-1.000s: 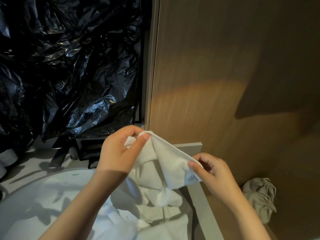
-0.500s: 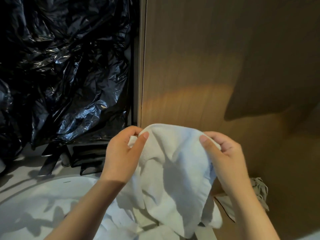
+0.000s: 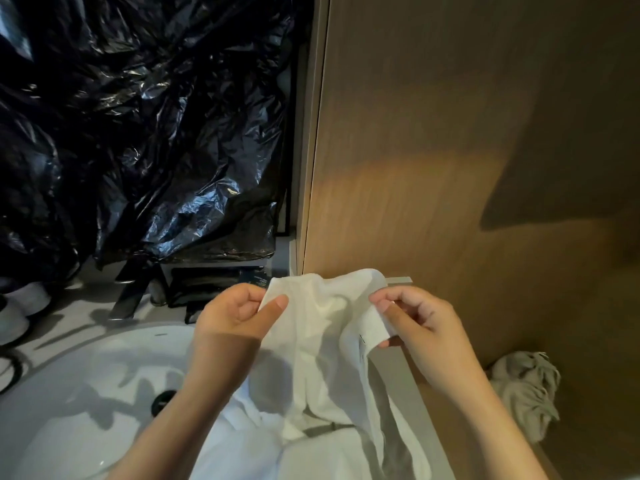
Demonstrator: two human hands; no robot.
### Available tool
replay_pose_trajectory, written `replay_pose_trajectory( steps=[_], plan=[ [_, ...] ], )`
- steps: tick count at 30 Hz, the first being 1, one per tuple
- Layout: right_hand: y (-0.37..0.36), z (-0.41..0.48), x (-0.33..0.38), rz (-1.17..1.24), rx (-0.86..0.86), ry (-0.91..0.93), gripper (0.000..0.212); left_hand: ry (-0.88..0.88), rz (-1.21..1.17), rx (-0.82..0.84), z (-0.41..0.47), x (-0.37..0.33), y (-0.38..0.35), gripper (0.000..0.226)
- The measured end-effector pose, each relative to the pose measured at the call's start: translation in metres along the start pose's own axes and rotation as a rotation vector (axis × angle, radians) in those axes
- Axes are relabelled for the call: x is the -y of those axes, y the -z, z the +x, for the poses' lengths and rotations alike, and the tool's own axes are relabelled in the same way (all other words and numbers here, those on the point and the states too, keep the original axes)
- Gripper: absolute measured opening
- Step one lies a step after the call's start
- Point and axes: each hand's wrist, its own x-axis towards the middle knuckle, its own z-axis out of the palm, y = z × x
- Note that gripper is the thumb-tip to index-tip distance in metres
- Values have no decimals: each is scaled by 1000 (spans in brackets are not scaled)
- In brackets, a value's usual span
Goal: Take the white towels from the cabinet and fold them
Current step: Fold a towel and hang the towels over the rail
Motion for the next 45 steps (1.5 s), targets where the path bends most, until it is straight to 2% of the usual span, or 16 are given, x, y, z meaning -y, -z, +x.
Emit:
replay_pose_trajectory(
  steps=[2,4,6,10,13,16,22,28,32,40,45],
  plan=[
    [-3,0,5,105,69,-75,13,-69,101,-12,-5,-2,11,17],
    [-3,0,6,164,193,-157,35,-138,199,-55,-9,-6,21,18],
    [-5,0,5,151,241,-176,42,-154,209,-76,-11,-9,27,21],
    [-13,0,10,-30,91,-37,7,-87,81,-9,-13,-7,26,14],
    [-14,-3,20,-212,51,133,9,-103,50,78,-18,-2,23,15],
    [-18,-10,36,-236,51,272,3,-149,27,132,-24,-4,20,12],
    [-37,-9,34,-263,209,254,8,-154,-89,272,-30,-11,16,7],
    [-41,-9,28,-260,166,251,11,-153,-122,305,-35,-5,12,9],
    [-43,-9,26,-267,151,251,14,-149,-163,360,-38,-4,9,19],
    [-43,-7,21,-259,145,227,9,-207,-110,422,-39,-1,9,17],
    [-41,-6,21,-245,159,230,7,-283,-15,379,-36,2,6,12]
  ],
)
